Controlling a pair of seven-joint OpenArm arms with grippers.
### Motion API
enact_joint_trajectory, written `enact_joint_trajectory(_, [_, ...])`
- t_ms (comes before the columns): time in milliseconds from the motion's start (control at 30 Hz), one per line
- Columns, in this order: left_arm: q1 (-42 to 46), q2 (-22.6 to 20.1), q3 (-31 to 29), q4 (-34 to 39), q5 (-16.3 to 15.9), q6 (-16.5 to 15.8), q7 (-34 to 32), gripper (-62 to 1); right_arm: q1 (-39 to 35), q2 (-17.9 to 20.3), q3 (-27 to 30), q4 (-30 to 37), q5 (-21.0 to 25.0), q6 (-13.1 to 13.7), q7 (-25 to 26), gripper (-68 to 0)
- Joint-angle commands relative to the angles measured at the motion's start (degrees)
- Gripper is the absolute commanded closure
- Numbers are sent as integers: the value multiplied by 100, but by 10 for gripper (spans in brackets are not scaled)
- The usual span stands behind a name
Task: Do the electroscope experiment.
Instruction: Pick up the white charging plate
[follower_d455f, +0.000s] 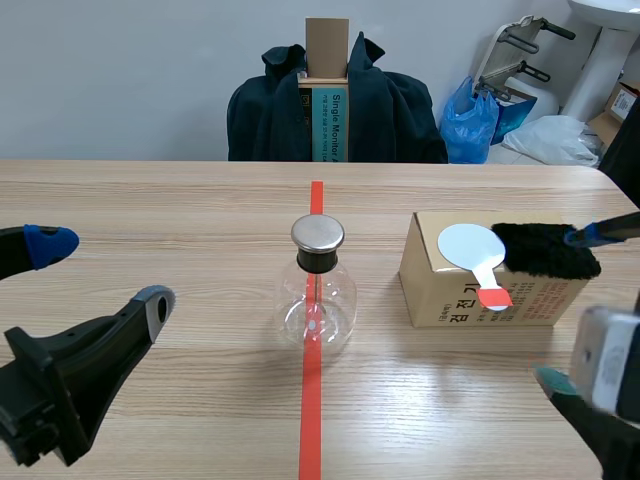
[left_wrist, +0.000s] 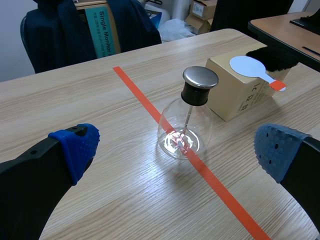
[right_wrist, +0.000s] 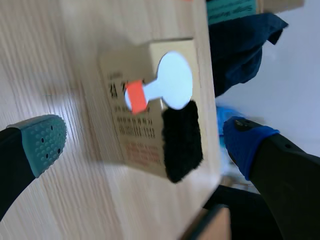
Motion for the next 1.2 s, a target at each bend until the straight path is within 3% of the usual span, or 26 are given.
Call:
enact_joint_trajectory(0, [-17, 44, 17, 90, -35, -4, -81, -623, 33, 74, 48, -48, -328, -136, 59, -655])
enact_joint_trajectory(67, [-17, 44, 17, 90, -35, -4, -79, -623, 35, 44, 39, -219, -887, -433, 72, -655])
enact_joint_trajectory(133, [-17, 44, 17, 90, -35, -4, -81, -623, 94, -44, 37, -444, -1300, -951, 74, -655])
enact_joint_trajectory(333, [-17, 44, 17, 90, -35, -4, -81, -623, 595, -323, 31, -1259, -1814, -2184, 374, -655])
enact_joint_trajectory(500, [-17, 44, 17, 90, -35, -4, -83, -623, 1040, -319, -299, -1803, -2356, -2771, 214, -655])
enact_joint_trajectory(600, [-17, 44, 17, 90, -33, -4, -81, -623, 1300, -319, -601, -2105, -2450, -3012, -55, -655])
enact_joint_trajectory(700, [-17, 44, 17, 90, -33, -4, -83, -623, 1534, -321, -933, -2391, -2461, -3453, -227, -655])
enact_joint_trajectory(967, [-17, 44, 17, 90, -35, -4, -83, -623, 1954, -459, -1969, -2857, -2461, -3930, -1244, -655])
enact_joint_trajectory(1167, [-17, 44, 17, 90, -33, -4, -83, -623, 2166, -511, -2476, -3036, -2459, -3954, -1628, -655])
